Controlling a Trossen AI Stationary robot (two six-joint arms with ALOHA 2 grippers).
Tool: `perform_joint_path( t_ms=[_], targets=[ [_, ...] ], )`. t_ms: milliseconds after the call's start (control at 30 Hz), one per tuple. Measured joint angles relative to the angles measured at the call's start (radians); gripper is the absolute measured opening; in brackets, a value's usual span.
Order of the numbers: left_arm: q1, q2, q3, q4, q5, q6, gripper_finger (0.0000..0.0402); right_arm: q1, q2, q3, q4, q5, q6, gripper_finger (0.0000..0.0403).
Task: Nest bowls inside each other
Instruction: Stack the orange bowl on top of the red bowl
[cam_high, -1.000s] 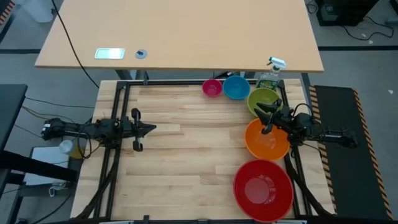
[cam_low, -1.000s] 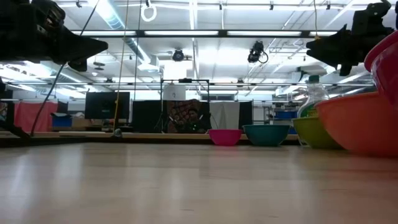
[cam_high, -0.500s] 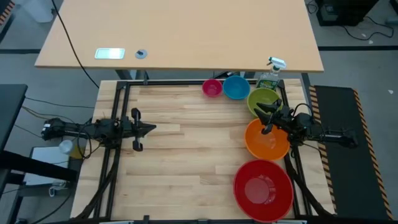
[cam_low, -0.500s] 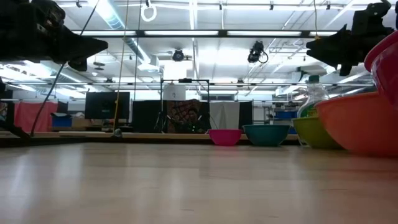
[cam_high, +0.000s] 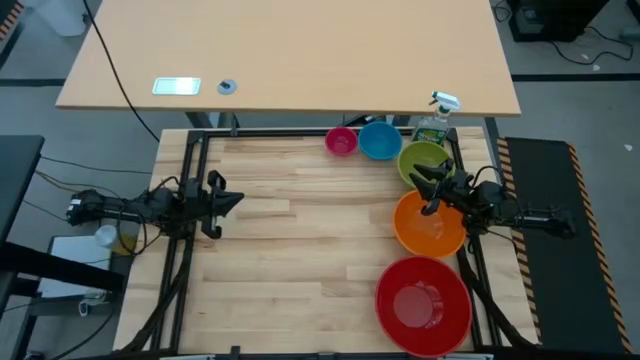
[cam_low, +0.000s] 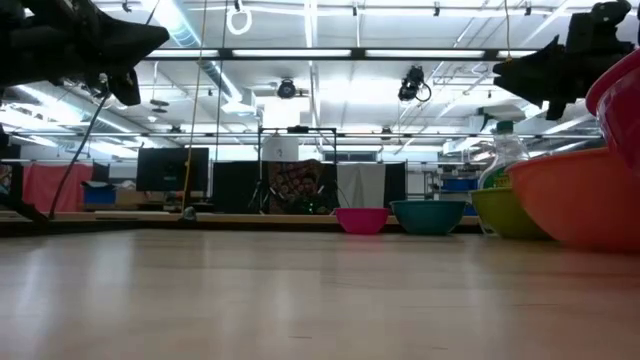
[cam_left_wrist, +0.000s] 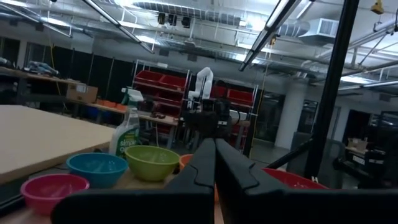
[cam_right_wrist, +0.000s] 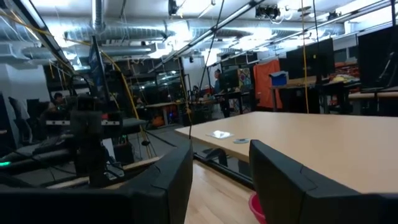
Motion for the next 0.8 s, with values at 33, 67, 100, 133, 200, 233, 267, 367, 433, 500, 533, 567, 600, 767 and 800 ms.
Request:
perform_joint_path(
  t_ms=[33, 67, 100, 133, 200, 233, 267, 367, 433, 500, 533, 567, 600, 767, 800],
  targets=[
    [0.0, 0.0, 0.0, -0.001, 0.0, 0.0, 0.0007, 0.0, 0.0, 0.0, 0.02, 0.0, 0.0, 0.0165],
    [0.0, 0.0, 0.0, -0.001, 0.0, 0.0, 0.0007, 0.0, 0.0, 0.0, 0.044, 0.0, 0.001, 0.0165],
    [0.0, 0.0, 0.0, -0.001, 0.0, 0.0, 0.0007, 0.0, 0.0, 0.0, 0.073, 0.0, 0.008, 0.0165],
    [0.0, 0.0, 0.0, -0.001, 0.0, 0.0, 0.0007, 0.0, 0.0, 0.0, 0.109, 0.0, 0.006, 0.0165],
    [0.0, 0.0, 0.0, -0.001, 0.0, 0.0, 0.0007, 0.0, 0.0, 0.0, 0.181, 0.0, -0.027, 0.0165],
    [0.0, 0.0, 0.0, 0.0, 0.0, 0.0, 0.0007, 0.0, 0.0, 0.0, 0.211, -0.002, -0.051, 0.0165],
    [0.0, 0.0, 0.0, 0.002, -0.002, 0.0, 0.0007, 0.0, 0.0, 0.002, 0.228, -0.012, -0.073, 0.0165],
    [0.0, 0.0, 0.0, 0.032, -0.026, 0.029, 0.0007, -0.005, 0.031, 0.065, 0.184, 0.015, -0.101, 0.0165],
    [0.0, 0.0, 0.0, 0.062, -0.038, 0.071, 0.0007, -0.013, 0.081, 0.155, 0.063, 0.015, -0.123, 0.0164],
    [0.0, 0.0, 0.0, 0.086, -0.039, 0.09, 0.0007, -0.021, 0.164, 0.258, -0.107, 0.007, -0.122, 0.0163],
    [0.0, 0.001, 0.0, 0.089, -0.039, 0.103, 0.0007, -0.027, 0.216, 0.309, -0.18, 0.007, -0.115, 0.0162],
    [0.0, 0.006, 0.0, 0.089, -0.04, 0.114, 0.0007, -0.033, 0.271, 0.371, -0.257, 0.013, -0.105, 0.0162],
    [0.0, 0.014, 0.0, 0.088, -0.042, 0.119, 0.0007, -0.038, 0.325, 0.429, -0.328, 0.031, -0.087, 0.0162],
    [0.0, 0.08, 0.0, 0.081, -0.116, 0.129, 0.0007, -0.069, 0.595, 0.682, -0.722, 0.032, -0.014, 0.0162],
    [0.0, 0.097, 0.0, 0.081, -0.129, 0.138, 0.0007, -0.077, 0.65, 0.727, -0.791, 0.016, -0.025, 0.0162]
  ],
)
